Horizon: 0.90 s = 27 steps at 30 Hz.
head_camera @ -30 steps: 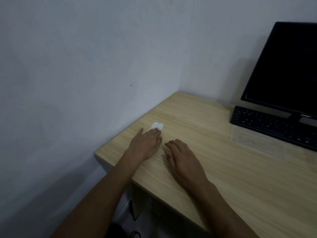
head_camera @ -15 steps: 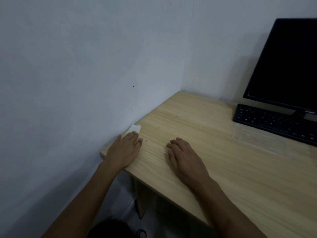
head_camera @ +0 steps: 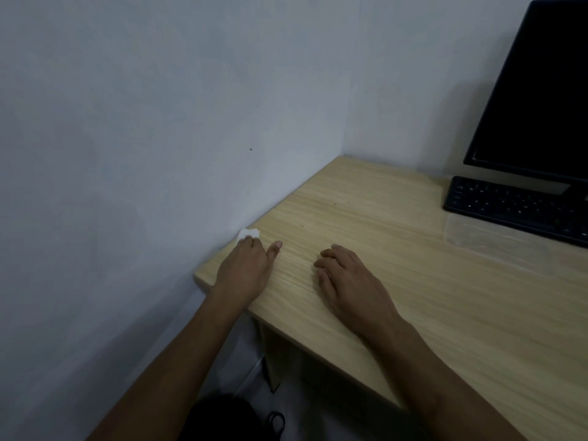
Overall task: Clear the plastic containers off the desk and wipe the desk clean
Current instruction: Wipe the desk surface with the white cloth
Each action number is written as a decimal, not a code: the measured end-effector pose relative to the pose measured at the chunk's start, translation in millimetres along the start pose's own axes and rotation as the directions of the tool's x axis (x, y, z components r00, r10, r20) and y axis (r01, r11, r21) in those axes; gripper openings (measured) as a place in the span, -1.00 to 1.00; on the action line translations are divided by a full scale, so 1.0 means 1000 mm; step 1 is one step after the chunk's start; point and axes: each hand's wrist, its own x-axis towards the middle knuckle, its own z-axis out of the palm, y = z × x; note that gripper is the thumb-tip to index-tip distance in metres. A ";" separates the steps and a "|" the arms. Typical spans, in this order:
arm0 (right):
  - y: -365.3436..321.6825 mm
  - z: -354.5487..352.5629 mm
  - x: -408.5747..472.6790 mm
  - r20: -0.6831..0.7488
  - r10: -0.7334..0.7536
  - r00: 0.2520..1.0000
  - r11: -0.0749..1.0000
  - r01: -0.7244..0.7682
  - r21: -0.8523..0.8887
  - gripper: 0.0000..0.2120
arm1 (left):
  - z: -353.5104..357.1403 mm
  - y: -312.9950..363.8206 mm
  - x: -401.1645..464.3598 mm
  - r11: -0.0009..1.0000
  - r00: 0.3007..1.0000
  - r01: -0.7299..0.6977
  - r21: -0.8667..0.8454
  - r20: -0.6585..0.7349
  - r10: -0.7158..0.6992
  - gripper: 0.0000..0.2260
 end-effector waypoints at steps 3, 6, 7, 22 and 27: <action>0.000 0.000 -0.001 -0.010 -0.013 1.000 1.000 0.012 -0.013 -0.58 | -0.008 0.009 0.017 0.999 1.000 0.023 -0.033 0.006 -0.023 -0.60; 0.003 0.000 -0.001 -0.027 -0.013 1.000 1.000 0.013 0.001 -0.68 | -0.011 0.014 0.039 0.999 0.999 0.002 -0.034 0.046 0.000 -0.57; 0.003 0.000 -0.001 -0.037 -0.010 0.999 1.000 0.010 0.005 -0.69 | -0.014 0.016 0.045 0.999 0.996 -0.022 -0.027 0.082 0.024 -0.56; 0.008 0.004 -0.001 -0.065 0.030 0.997 0.999 -0.028 0.035 -0.73 | -0.012 0.026 -0.017 0.962 0.951 -0.239 -0.130 0.170 0.259 -0.58; 0.008 0.003 -0.003 -0.063 0.015 0.998 0.999 -0.011 0.052 -0.74 | -0.021 0.003 -0.018 0.984 0.974 -0.116 -0.132 0.179 0.138 -0.56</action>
